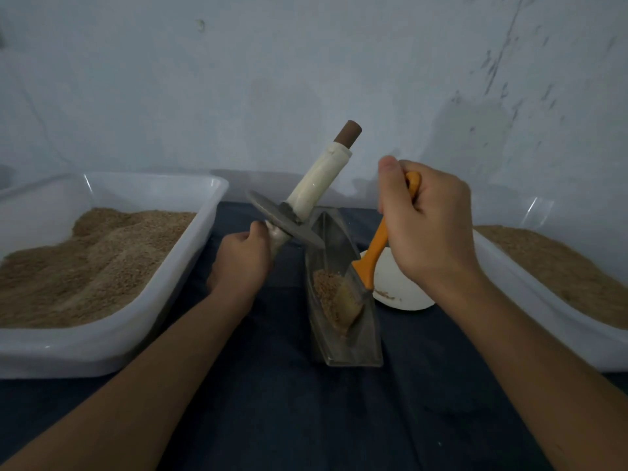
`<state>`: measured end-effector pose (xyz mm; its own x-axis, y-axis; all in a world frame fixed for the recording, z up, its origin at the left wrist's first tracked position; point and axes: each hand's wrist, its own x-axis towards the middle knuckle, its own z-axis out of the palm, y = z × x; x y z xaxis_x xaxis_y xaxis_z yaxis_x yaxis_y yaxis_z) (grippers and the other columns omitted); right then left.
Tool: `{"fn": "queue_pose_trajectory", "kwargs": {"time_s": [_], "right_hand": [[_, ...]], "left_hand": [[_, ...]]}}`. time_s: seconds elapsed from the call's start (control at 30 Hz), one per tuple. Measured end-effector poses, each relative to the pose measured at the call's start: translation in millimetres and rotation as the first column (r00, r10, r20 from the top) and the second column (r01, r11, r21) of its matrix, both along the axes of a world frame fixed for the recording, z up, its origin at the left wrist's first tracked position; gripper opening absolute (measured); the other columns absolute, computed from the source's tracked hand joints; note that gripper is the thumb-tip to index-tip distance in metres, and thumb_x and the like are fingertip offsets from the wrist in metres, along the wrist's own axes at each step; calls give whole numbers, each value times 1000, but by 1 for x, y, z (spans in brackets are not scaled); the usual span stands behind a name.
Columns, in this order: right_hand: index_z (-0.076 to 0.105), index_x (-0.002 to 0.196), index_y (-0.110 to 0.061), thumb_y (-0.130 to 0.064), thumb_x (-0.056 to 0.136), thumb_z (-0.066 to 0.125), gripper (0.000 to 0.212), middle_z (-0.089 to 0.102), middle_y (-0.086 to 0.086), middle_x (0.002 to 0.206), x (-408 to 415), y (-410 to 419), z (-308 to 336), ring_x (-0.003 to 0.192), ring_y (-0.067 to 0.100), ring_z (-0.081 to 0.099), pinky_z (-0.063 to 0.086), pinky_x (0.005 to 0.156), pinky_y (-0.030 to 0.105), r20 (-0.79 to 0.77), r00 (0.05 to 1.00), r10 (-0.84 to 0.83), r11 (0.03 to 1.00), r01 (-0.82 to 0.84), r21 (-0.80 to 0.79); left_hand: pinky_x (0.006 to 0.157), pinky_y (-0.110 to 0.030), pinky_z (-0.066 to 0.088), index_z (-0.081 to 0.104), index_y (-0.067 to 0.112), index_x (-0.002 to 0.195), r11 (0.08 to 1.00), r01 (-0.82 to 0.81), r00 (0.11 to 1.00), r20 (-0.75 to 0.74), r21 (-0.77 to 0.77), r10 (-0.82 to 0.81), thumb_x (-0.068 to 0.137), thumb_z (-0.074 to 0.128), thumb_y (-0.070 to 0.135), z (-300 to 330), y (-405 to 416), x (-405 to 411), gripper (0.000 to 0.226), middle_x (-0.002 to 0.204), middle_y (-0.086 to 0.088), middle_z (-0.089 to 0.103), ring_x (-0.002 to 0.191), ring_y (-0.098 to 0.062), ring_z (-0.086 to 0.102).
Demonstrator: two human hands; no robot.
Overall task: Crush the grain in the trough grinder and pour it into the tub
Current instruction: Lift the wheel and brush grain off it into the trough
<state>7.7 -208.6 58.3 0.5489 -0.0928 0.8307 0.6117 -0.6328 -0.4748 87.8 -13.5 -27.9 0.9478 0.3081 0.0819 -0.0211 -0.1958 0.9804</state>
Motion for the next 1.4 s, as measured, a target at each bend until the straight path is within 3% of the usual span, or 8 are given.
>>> {"fn": "queue_pose_trajectory", "kwargs": {"time_s": [0.37,0.5,0.63,0.97,1.07,1.17,1.3,1.4], "right_hand": [[31,61,-25,-28,110,44,51,34,-3,47,19,19,-13,42,18,37,33,44,36,0,998,-70,998,70,-5],[31,61,-24,-28,110,44,50,34,-3,46,29,19,-17,43,24,40,32,45,36,26,989,-148,989,149,-24],[30,60,-24,-28,110,44,52,33,-3,48,28,14,-13,42,15,33,34,45,43,4,986,-168,986,168,-6],[29,56,-20,-36,107,43,55,31,-4,47,0,10,0,43,10,30,29,44,30,-90,992,-91,995,94,36],[32,57,-18,-34,110,42,55,34,-2,48,10,12,-8,44,12,32,31,46,33,-102,984,-144,989,145,7],[31,58,-21,-31,111,42,55,31,-7,47,22,11,-17,42,12,31,26,45,24,-84,973,-215,976,216,1],[31,60,-22,-26,110,44,53,32,-3,47,29,13,-21,42,14,31,27,44,32,-9,966,-259,966,259,14],[29,60,-24,-26,109,46,52,32,-2,48,25,11,-14,43,15,30,29,44,38,41,970,-240,969,237,66]], "left_hand": [[80,-61,57,73,39,64,1000,5,1000,15,16,-5,69,36,66,-1,-1,0,46,60,-6,71,77,-41,71],[84,-62,57,74,35,66,999,4,1000,11,31,-5,71,36,66,-1,-2,0,49,62,-7,72,78,-40,72],[84,-62,57,74,34,66,999,15,1000,11,41,-16,72,36,65,0,-1,-1,49,63,-9,71,78,-40,71],[86,-61,56,73,33,65,999,10,1000,14,54,-10,77,37,64,1,-1,-5,48,59,-4,70,78,-38,71],[86,-60,56,72,34,65,997,18,1000,16,75,-20,77,36,64,2,-2,-7,48,59,-4,70,77,-39,70],[86,-59,56,70,22,60,995,17,1000,6,101,-18,78,36,64,2,-2,-7,56,58,-3,69,74,-37,69],[86,-55,58,70,19,62,990,5,1000,5,139,-5,79,35,64,2,-2,-6,60,58,-2,69,72,-34,69],[86,-54,58,71,33,63,988,7,1000,6,154,-8,76,34,65,3,-2,-7,51,58,-2,69,74,-34,70]]}}
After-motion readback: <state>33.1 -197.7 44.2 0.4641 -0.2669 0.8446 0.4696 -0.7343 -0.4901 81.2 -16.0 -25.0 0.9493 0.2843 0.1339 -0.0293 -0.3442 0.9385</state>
